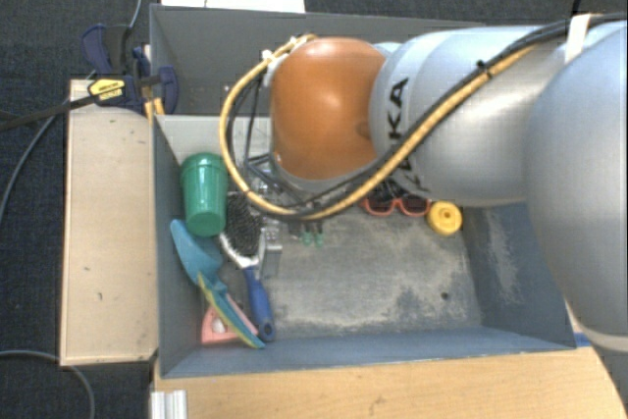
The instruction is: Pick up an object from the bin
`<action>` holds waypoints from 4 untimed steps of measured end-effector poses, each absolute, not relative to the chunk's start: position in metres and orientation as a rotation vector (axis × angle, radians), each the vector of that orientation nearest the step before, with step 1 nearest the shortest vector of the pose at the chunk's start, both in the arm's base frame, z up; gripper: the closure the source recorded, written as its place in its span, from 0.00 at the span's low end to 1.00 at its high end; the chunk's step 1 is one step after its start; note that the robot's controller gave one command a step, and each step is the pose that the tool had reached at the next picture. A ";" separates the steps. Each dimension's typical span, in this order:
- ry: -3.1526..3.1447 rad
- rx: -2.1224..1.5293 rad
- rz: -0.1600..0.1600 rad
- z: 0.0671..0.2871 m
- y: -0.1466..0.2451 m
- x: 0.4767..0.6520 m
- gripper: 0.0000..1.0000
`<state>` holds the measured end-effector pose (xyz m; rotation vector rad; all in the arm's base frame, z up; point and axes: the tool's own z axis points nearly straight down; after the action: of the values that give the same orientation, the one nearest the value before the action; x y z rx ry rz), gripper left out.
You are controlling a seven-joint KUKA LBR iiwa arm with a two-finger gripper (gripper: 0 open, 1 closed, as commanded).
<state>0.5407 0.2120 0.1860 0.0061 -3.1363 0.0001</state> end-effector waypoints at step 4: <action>-3.140 -0.232 -0.002 0.097 0.209 0.551 1.00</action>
Offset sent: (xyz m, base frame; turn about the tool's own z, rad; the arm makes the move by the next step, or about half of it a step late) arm 0.0236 0.0123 -0.1160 0.0952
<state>0.5511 0.2089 0.0967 -0.2324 -3.1396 -0.0022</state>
